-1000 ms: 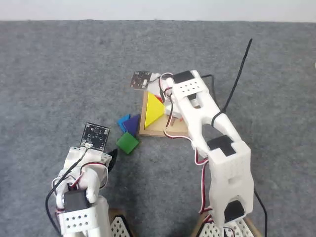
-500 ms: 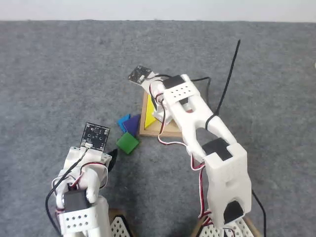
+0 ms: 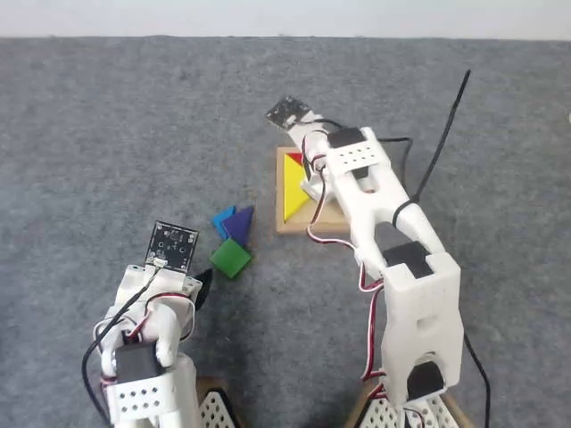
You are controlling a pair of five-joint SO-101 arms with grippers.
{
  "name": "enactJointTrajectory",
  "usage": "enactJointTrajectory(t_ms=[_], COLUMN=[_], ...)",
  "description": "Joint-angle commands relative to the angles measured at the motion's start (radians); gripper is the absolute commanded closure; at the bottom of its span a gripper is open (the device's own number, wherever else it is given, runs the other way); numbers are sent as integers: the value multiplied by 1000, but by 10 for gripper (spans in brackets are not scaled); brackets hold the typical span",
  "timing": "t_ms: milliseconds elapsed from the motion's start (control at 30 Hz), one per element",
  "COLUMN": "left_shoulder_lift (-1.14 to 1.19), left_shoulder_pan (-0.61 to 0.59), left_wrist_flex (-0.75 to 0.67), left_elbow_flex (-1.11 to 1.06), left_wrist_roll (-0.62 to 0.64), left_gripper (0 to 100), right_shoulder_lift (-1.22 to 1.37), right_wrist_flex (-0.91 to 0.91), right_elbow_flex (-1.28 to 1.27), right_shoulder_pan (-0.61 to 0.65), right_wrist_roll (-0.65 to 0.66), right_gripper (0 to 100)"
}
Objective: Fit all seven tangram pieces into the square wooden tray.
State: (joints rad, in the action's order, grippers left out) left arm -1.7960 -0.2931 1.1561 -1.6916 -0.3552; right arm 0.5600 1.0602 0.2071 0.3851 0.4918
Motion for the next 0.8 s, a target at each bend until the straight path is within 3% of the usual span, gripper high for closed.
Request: enactJointTrajectory(t_ms=[0, 400, 667, 767], left_shoulder_lift=[-18, -18, -17, -17], left_shoulder_pan=[-8, -9, -78, -78], left_wrist_flex=[5, 2, -72, -23], left_elbow_flex=[8, 8, 117, 160], left_wrist_roll=[0, 0, -3, -84], left_gripper=[701, 701, 705, 761], right_shoulder_lift=[-105, -371, -858, -1018], right_wrist_flex=[-53, -104, -119, -124], right_elbow_flex=[63, -103, -608, -844], right_shoulder_pan=[-16, -76, -88, -114], right_wrist_roll=[-32, -97, -141, -140], right_gripper=[822, 821, 831, 934])
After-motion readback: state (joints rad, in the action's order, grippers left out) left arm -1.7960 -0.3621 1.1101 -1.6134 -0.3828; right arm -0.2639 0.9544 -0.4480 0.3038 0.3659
